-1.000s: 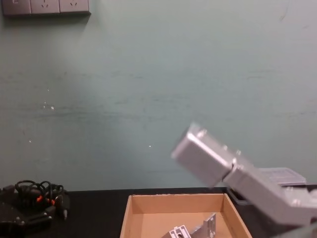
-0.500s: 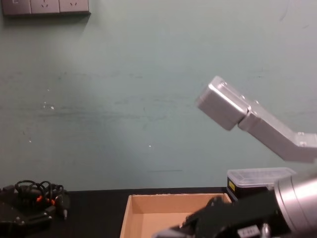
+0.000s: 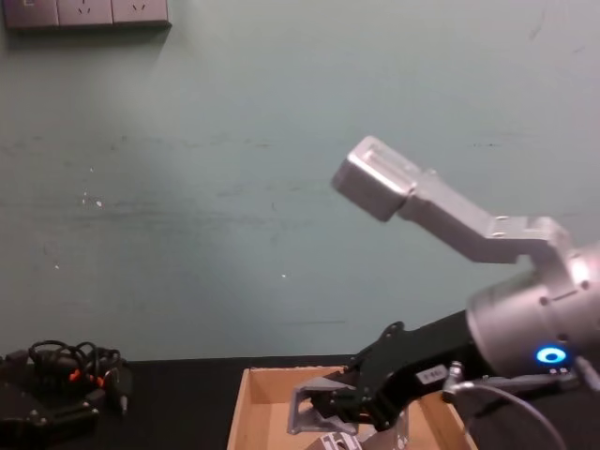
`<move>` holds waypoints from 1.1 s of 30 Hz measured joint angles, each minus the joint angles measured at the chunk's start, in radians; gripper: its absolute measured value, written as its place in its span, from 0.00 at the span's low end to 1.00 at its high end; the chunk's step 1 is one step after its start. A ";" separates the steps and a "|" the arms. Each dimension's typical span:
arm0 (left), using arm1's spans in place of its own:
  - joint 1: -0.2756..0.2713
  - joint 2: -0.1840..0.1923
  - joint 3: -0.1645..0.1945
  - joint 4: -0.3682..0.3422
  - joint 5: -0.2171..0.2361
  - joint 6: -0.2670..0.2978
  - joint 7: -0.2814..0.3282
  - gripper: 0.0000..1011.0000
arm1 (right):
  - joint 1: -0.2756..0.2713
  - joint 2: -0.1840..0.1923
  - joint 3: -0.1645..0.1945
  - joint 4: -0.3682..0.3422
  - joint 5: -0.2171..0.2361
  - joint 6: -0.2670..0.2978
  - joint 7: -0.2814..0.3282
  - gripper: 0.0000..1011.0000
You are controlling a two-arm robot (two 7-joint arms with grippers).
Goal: Use one hand to pick up the angle iron from the table and place it into the box.
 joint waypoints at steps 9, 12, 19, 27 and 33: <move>0.000 0.000 0.000 0.000 0.000 0.000 0.000 1.00 | 0.060 -0.100 -0.016 0.154 -0.047 -0.020 -0.007 0.17; 0.000 0.000 0.000 0.000 0.000 0.000 0.000 1.00 | 0.073 -0.132 -0.014 0.200 -0.049 -0.028 -0.003 0.17; 0.000 0.000 0.000 0.000 0.000 0.000 0.000 1.00 | 0.098 -0.185 0.020 0.308 -0.019 -0.051 0.020 0.17; 0.000 0.000 0.000 0.000 0.000 0.000 0.000 1.00 | 0.126 -0.222 0.060 0.423 0.044 -0.078 0.060 0.17; 0.000 0.000 0.000 0.000 0.000 0.000 0.000 1.00 | 0.147 -0.240 0.072 0.491 0.074 -0.097 0.078 0.17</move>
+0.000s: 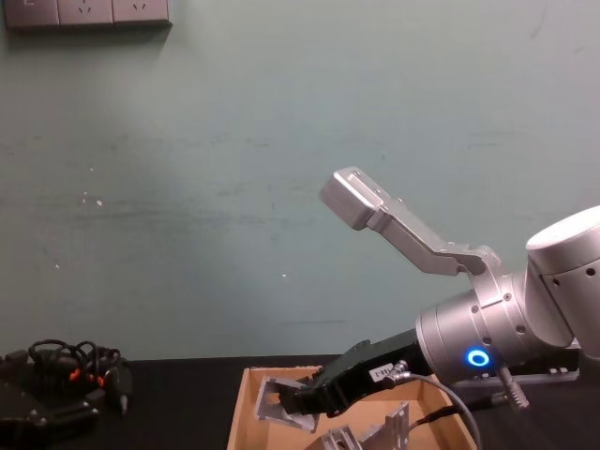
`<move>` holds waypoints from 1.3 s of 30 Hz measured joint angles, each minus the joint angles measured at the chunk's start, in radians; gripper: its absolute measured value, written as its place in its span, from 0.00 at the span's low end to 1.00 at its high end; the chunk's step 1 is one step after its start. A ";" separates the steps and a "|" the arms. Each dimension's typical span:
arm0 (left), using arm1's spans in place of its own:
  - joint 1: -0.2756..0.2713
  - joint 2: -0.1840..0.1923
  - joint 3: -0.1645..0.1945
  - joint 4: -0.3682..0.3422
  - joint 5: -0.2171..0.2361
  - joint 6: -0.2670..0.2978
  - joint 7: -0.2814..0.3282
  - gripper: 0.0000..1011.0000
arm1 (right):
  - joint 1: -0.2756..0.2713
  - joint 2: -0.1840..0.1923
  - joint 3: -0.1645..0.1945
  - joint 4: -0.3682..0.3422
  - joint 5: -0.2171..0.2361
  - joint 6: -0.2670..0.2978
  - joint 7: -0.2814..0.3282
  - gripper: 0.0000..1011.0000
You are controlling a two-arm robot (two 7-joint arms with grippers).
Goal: Use one hand to pick up the angle iron from the table and place it into the box.
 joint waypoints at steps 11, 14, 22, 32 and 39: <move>0.000 0.000 0.000 0.000 0.000 0.000 0.000 1.00 | 0.039 -0.036 0.006 0.108 0.023 -0.038 0.022 0.17; 0.000 0.000 0.000 0.000 0.000 0.000 0.000 1.00 | 0.050 -0.046 0.009 0.136 0.026 -0.047 0.026 0.17; 0.000 0.000 0.000 0.000 0.000 0.000 0.000 1.00 | 0.077 -0.071 0.013 0.204 0.029 -0.050 0.036 0.17; 0.000 0.000 0.000 0.000 0.000 0.000 0.000 1.00 | 0.080 -0.080 0.025 0.227 0.033 -0.033 0.051 0.17; 0.000 0.000 0.000 0.000 0.000 0.000 0.000 1.00 | 0.075 -0.082 0.029 0.228 0.037 -0.024 0.054 0.17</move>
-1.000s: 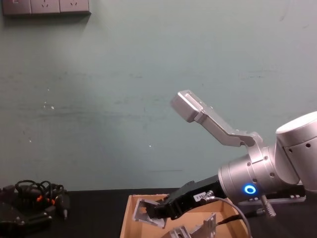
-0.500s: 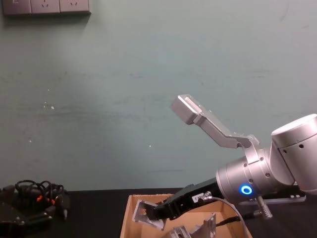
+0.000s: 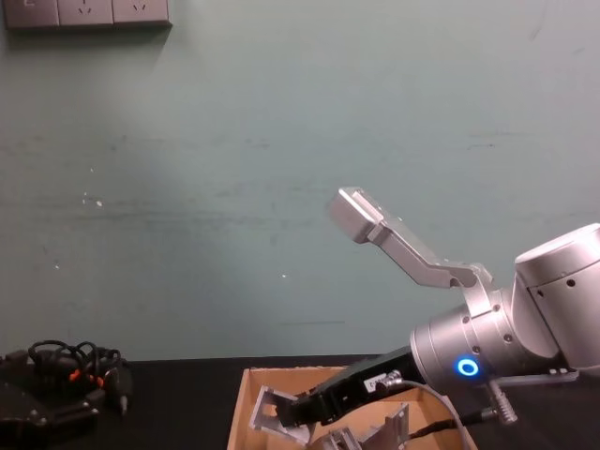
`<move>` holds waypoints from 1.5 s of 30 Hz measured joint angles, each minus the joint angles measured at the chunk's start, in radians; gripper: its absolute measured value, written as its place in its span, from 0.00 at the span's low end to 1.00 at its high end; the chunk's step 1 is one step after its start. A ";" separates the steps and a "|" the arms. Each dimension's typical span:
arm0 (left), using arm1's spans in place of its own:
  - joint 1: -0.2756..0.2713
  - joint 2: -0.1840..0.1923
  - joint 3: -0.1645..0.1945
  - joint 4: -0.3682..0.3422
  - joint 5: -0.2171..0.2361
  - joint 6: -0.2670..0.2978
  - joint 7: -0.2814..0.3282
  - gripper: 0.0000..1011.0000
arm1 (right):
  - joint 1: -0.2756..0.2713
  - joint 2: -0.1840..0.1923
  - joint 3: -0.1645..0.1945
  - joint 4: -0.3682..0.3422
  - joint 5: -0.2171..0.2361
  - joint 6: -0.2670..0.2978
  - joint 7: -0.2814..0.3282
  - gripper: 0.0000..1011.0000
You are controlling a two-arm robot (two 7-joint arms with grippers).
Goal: Use one hand to pick up the angle iron from the table and place it into the box.
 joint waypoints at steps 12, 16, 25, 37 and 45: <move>0.000 0.000 0.000 0.000 0.000 0.000 0.000 1.00 | 0.000 -0.004 0.006 0.005 0.006 0.005 0.007 0.17; 0.000 0.000 0.000 0.000 0.000 0.000 0.000 1.00 | -0.001 -0.004 0.006 0.005 0.006 0.005 0.007 0.17; 0.000 0.000 0.000 0.000 0.000 0.000 0.000 1.00 | -0.001 -0.003 0.005 0.004 0.005 0.005 0.006 0.34; 0.000 0.000 0.000 0.000 0.000 0.000 0.000 1.00 | -0.001 -0.003 0.004 0.003 0.004 0.005 0.005 0.73; 0.000 0.000 0.000 0.000 0.000 0.000 0.000 1.00 | -0.001 -0.003 0.004 0.003 0.003 0.005 0.005 0.94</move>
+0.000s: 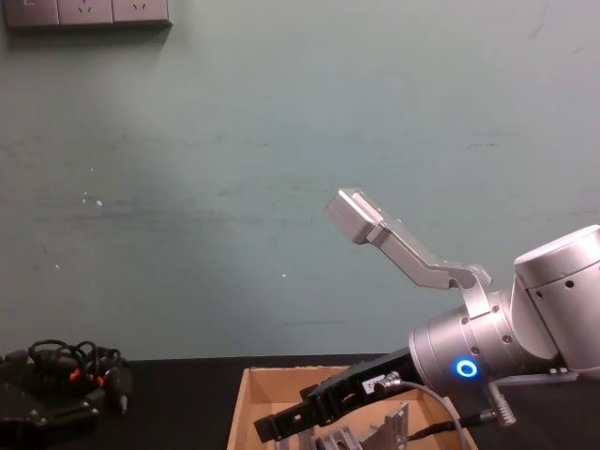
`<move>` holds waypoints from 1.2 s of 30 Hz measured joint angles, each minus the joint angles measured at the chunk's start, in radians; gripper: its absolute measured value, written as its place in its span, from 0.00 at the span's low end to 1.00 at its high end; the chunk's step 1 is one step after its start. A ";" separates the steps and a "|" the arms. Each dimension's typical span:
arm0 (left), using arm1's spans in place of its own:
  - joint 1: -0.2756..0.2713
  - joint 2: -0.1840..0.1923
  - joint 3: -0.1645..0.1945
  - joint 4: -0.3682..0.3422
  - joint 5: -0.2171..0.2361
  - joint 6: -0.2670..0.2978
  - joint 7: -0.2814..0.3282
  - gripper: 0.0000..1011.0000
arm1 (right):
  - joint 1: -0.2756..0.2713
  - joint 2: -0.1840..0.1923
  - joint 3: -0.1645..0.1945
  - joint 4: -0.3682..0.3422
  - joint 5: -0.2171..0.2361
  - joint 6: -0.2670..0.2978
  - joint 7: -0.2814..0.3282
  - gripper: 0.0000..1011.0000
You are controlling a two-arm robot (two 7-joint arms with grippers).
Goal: Use one hand to pick up the angle iron from the table and place it into the box.
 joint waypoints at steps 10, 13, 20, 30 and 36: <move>0.000 0.000 0.000 0.000 0.000 0.000 0.000 1.00 | 0.000 0.000 0.000 0.000 0.000 0.000 -0.001 0.99; 0.000 0.000 0.000 0.000 0.000 0.000 0.000 1.00 | 0.000 0.000 0.000 0.000 0.000 0.000 -0.001 0.99; 0.000 0.000 0.000 0.000 0.000 0.000 0.000 1.00 | -0.070 0.062 0.000 -0.187 -0.002 0.035 -0.043 0.99; 0.000 0.000 0.000 0.000 0.000 0.000 0.000 1.00 | -0.229 0.183 0.026 -0.533 0.027 0.093 -0.136 0.99; 0.000 0.000 0.000 0.000 0.000 0.000 0.000 1.00 | -0.346 0.256 0.057 -0.726 0.042 0.113 -0.220 0.99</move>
